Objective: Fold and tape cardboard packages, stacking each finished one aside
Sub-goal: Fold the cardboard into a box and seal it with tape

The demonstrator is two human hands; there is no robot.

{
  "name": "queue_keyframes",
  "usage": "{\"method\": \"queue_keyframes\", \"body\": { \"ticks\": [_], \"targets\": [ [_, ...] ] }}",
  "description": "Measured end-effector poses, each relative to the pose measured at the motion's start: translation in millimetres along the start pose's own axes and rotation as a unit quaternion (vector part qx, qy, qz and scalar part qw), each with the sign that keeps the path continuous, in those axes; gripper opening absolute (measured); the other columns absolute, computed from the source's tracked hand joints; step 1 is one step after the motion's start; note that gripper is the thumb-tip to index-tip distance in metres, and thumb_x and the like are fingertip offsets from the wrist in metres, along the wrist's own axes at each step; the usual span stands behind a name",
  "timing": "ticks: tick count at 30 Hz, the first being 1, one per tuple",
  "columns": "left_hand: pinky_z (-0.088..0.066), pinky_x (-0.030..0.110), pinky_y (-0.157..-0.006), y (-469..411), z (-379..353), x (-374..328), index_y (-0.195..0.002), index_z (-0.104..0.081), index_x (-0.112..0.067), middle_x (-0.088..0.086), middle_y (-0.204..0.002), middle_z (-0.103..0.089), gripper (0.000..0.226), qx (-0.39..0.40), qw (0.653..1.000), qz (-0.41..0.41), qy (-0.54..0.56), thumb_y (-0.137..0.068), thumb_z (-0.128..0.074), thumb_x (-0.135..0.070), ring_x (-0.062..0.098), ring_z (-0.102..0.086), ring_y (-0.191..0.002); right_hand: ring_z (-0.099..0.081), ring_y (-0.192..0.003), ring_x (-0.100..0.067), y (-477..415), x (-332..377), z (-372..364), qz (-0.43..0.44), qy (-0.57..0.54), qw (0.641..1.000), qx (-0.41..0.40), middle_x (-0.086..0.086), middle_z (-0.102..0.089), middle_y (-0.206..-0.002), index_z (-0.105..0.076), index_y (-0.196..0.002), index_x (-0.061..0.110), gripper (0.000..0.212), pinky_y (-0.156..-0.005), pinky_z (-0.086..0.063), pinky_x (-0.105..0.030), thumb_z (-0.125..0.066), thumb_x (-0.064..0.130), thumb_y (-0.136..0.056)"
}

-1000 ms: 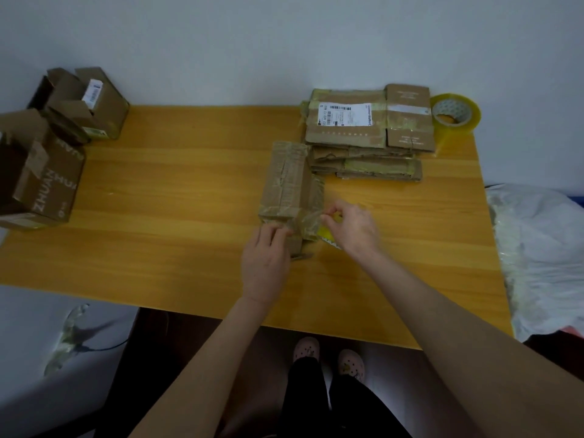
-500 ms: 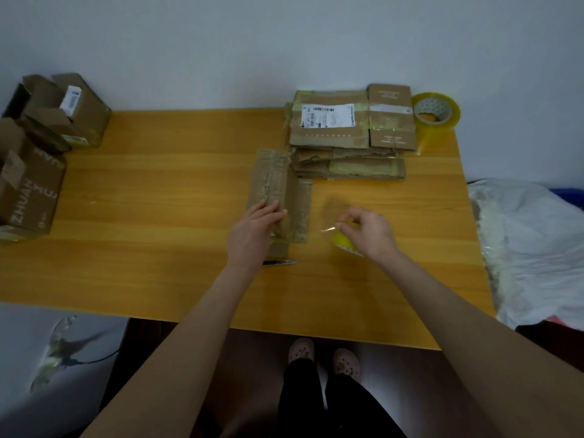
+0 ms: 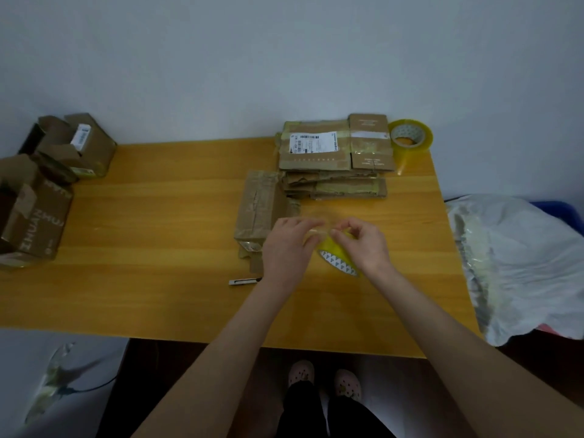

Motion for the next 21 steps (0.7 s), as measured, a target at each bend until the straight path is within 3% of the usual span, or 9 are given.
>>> {"method": "queue_keyframes", "body": {
  "ticks": [2,6,8,9,12,13,16,18,21],
  "targets": [
    [-0.048,0.031,-0.075,-7,-7,4,-0.107,-0.073,-0.024,-0.002,-0.094,-0.071,0.023,0.019,0.997,0.057,0.046,-0.085,-0.069,-0.021,0.018,-0.058,-0.094,-0.055,-0.093,-0.012,4,1,5,0.013,-0.006,1.000,0.008,0.002,-0.065,-0.092,-0.066,-0.091,0.022,0.005,-0.071,-0.039,-0.026,-0.067,0.026,-0.088],
    [-0.052,0.039,-0.081,-13,-15,9,-0.097,-0.077,-0.020,0.001,-0.087,-0.071,0.015,0.030,0.981,0.135,0.134,-0.083,-0.072,-0.018,0.018,-0.063,-0.087,-0.052,-0.091,-0.011,9,0,13,0.037,0.003,0.999,0.021,0.008,-0.060,-0.086,-0.068,-0.106,0.016,0.020,-0.067,-0.032,-0.018,-0.068,0.020,-0.087],
    [-0.051,0.036,-0.082,-14,-18,7,-0.096,-0.077,-0.018,-0.003,-0.084,-0.067,0.014,0.044,0.974,0.163,0.153,-0.083,-0.071,-0.018,0.015,-0.060,-0.086,-0.057,-0.099,-0.015,11,-2,13,0.048,0.017,0.998,0.031,0.002,-0.066,-0.100,-0.065,-0.114,0.016,0.027,-0.069,-0.033,-0.017,-0.068,0.020,-0.087],
    [-0.049,0.034,-0.081,-15,-19,6,-0.095,-0.076,-0.017,-0.006,-0.082,-0.064,0.012,0.049,0.975,0.162,0.146,-0.084,-0.071,-0.017,0.014,-0.057,-0.087,-0.059,-0.099,-0.016,12,-3,12,0.049,0.019,0.998,0.034,0.000,-0.066,-0.102,-0.062,-0.120,0.017,0.034,-0.069,-0.034,-0.019,-0.068,0.020,-0.088],
    [-0.039,0.029,-0.079,-13,-27,3,-0.090,-0.071,-0.017,-0.006,-0.089,-0.051,0.006,0.079,0.988,0.119,0.064,-0.088,-0.066,-0.020,0.020,-0.047,-0.098,-0.054,-0.079,-0.013,15,-2,14,0.058,0.014,0.997,0.041,0.004,-0.056,-0.082,-0.043,-0.140,0.028,0.059,-0.067,-0.038,-0.025,-0.068,0.019,-0.088],
    [-0.037,0.028,-0.080,-12,-30,5,-0.089,-0.068,-0.018,-0.004,-0.095,-0.046,0.005,0.088,0.988,0.116,0.050,-0.088,-0.065,-0.022,0.022,-0.045,-0.100,-0.056,-0.086,-0.014,15,-1,13,0.070,0.023,0.996,0.052,0.005,-0.060,-0.090,-0.041,-0.142,0.030,0.060,-0.073,-0.041,-0.025,-0.067,0.018,-0.089],
    [-0.041,0.030,-0.079,-8,-34,14,-0.086,-0.061,-0.019,-0.001,-0.106,-0.036,0.014,0.109,0.981,0.158,0.029,-0.088,-0.066,-0.032,0.020,-0.047,-0.102,-0.054,-0.120,-0.020,13,-4,6,0.119,0.085,0.986,0.080,-0.001,-0.060,-0.130,-0.053,-0.135,0.026,0.046,-0.096,-0.045,-0.031,-0.063,0.017,-0.092],
    [-0.044,0.029,-0.070,-3,-27,13,-0.085,-0.061,-0.016,-0.002,-0.108,-0.039,0.021,0.088,0.984,0.154,-0.016,-0.088,-0.065,-0.037,0.016,-0.050,-0.090,-0.053,-0.121,-0.022,9,-16,0,0.132,0.174,0.974,0.058,0.000,-0.061,-0.131,-0.062,-0.126,0.024,0.033,-0.098,-0.044,-0.034,-0.061,0.020,-0.093],
    [-0.048,0.026,-0.064,13,-4,10,-0.088,-0.067,-0.008,0.002,-0.105,-0.052,0.019,-0.012,0.998,0.065,-0.017,-0.090,-0.064,-0.027,0.012,-0.053,-0.080,-0.052,-0.117,-0.026,3,-46,-6,0.137,0.287,0.948,-0.006,-0.006,-0.065,-0.120,-0.066,-0.119,0.020,0.027,-0.100,-0.038,-0.034,-0.059,0.018,-0.093]
  ]
}}
Point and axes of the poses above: each hand's wrist, its own y-axis away from the middle knuckle, its own z-axis out of the back of the hand, x = y × z, the point moved 5 cm from there along -y, towards the middle knuckle
